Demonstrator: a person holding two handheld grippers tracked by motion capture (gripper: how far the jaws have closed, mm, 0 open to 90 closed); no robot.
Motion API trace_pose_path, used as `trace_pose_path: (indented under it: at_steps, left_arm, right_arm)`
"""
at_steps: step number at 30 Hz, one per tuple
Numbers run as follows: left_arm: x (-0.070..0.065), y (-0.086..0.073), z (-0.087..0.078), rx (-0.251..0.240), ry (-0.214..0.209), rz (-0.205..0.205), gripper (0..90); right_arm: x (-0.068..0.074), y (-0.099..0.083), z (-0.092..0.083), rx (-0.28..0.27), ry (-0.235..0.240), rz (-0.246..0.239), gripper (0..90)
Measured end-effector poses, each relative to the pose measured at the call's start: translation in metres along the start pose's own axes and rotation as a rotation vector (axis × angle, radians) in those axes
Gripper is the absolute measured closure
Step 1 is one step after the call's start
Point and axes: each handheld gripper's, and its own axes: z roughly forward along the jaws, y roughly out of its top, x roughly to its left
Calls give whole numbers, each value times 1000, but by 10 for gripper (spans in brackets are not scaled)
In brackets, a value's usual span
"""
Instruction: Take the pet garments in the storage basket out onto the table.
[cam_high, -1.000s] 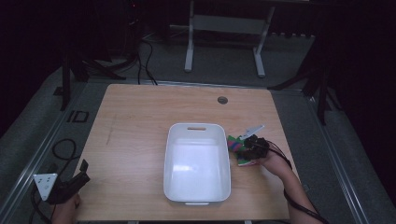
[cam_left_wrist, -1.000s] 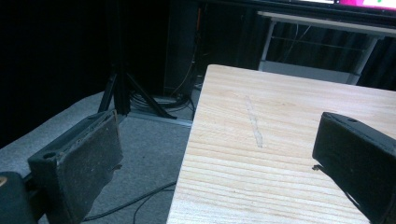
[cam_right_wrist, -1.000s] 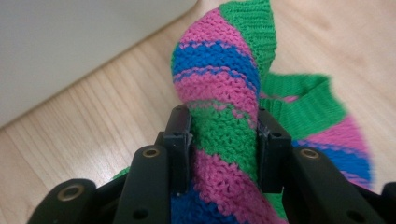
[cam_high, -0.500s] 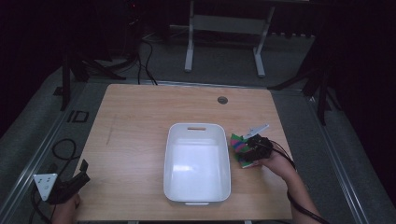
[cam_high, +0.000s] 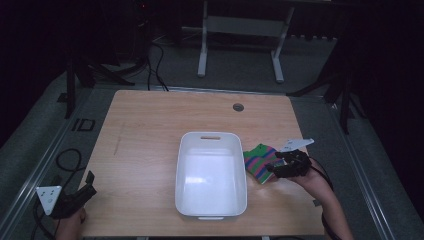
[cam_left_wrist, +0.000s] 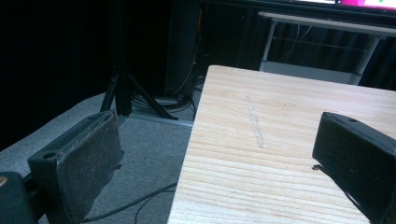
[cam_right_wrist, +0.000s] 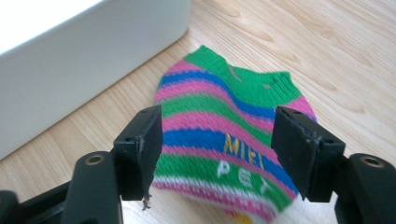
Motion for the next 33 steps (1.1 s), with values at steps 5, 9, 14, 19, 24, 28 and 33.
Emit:
trace_pose_path:
  at_steps: [5, 9, 14, 19, 24, 28, 33]
  left_arm:
    - [0, 0, 0, -1, 0, -1, 18]
    - [0, 0, 0, -1, 1, 1, 18]
    - [0, 0, 0, -1, 3, 3, 18]
    - [0, 0, 0, -2, 2, 2, 18]
    - [0, 0, 0, -2, 1, 2, 18]
    - [0, 0, 0, -2, 1, 6, 18]
    - [-1, 0, 0, -2, 1, 7, 18]
  right_arm:
    - [-3, -18, -8, -27, -11, 50, 274]
    - [-6, -32, -13, -43, -34, 83, 216]
    - [-10, -47, -21, -84, -24, 128, 169]
    - [-12, -60, -24, -106, -26, 159, 140]
    - [-9, -78, -26, -138, -53, 188, 135]
    - [-10, -93, -29, -248, -108, 230, 133]
    - [-16, -113, -29, -298, -149, 309, 133]
